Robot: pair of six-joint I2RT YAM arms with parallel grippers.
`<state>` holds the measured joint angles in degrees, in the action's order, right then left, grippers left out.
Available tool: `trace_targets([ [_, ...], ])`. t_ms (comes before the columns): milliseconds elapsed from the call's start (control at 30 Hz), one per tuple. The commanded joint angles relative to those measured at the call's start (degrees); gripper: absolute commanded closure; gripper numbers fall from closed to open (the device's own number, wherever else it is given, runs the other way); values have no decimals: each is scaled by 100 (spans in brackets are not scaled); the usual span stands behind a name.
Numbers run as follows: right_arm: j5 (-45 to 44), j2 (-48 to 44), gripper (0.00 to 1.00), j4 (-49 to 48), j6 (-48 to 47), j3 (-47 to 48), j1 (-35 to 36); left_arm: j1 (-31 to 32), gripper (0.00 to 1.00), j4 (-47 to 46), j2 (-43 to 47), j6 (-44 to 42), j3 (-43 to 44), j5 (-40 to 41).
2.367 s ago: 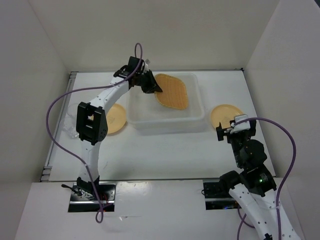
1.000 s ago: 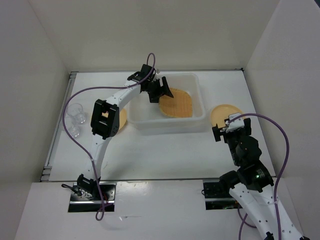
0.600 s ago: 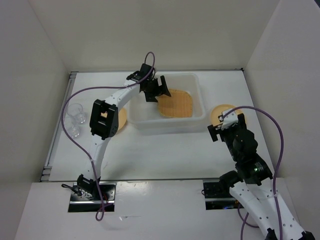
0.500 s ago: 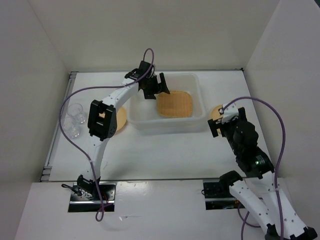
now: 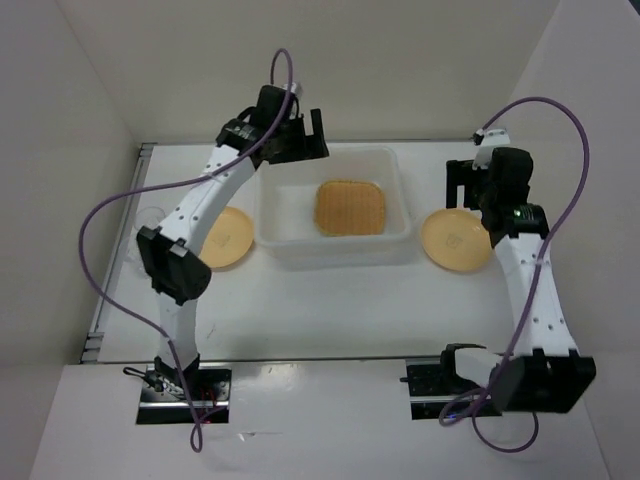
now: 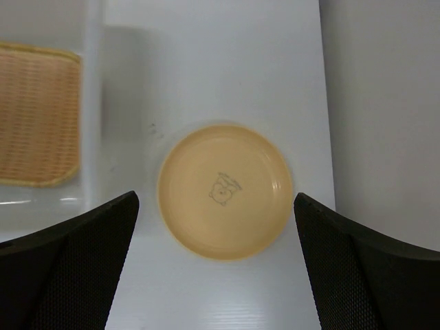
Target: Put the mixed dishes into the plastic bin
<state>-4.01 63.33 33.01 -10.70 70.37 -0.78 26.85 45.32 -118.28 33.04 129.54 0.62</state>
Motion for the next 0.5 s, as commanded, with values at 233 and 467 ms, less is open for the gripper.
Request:
trace_targets([
  [233,1437,2111,2,1057,-240,372,-1678,-5,0,-497,3406,-649,-2696,455],
  [467,1624,3360,6,1453,-907,759,-2409,-4,0,-489,4093,-702,-3532,650],
])
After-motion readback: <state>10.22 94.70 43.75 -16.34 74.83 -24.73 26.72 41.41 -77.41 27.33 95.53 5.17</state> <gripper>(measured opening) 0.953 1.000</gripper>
